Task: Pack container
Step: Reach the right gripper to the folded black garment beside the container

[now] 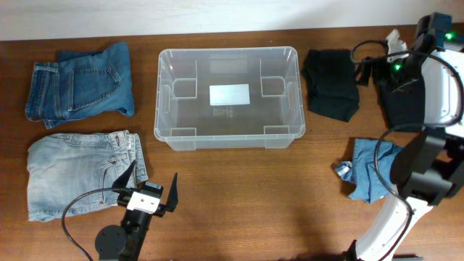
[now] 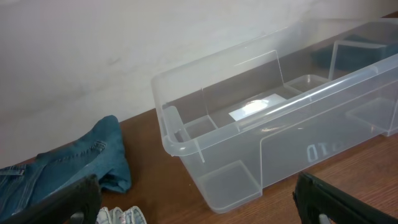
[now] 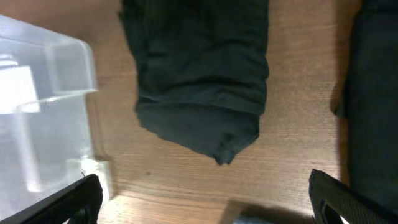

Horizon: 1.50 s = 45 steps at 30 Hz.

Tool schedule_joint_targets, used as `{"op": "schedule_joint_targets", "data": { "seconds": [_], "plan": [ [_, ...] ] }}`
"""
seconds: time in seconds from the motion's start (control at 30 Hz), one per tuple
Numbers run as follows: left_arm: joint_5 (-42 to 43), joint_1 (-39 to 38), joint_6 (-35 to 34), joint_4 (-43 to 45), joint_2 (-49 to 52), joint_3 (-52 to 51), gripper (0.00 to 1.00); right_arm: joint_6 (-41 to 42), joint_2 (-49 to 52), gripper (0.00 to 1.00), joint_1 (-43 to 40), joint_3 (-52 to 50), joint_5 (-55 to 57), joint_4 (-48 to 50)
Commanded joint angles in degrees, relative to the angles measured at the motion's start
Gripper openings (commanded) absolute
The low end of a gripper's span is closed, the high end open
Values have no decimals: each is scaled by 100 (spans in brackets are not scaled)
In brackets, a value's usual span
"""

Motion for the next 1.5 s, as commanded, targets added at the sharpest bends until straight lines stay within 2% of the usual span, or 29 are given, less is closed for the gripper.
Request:
{"op": "schedule_joint_targets", "data": {
  "seconds": [0.0,0.13,0.3,0.63,0.77,1.03,1.23,1.3,1.47],
  "plan": [
    [0,28,63,-42,-35,-11,99,-415,308,98,-37,136,-243,48],
    [0,28,66,-42,-35,-11,99,-479,527,99,-39,136,-310,343],
    [0,28,63,-42,-35,-11,99,-850,726,98,-39,133,-975,573],
    [0,28,66,-42,-35,-11,99,-831,1169,98,-33,133,-903,730],
    [0,28,63,-42,-35,-11,99,-487,1180,99,-33,129,-697,907],
    [0,28,63,-42,-35,-11,99,-343,1355,98,68,127,-466,968],
    [0,28,63,-42,-35,-11,99,-308,1486,98,407,127,295,1091],
    [0,28,63,-42,-35,-11,99,-33,1491,98,503,127,658,1174],
    [0,28,63,-42,-35,-11,99,11,1554,98,516,94,693,1220]
  ]
}}
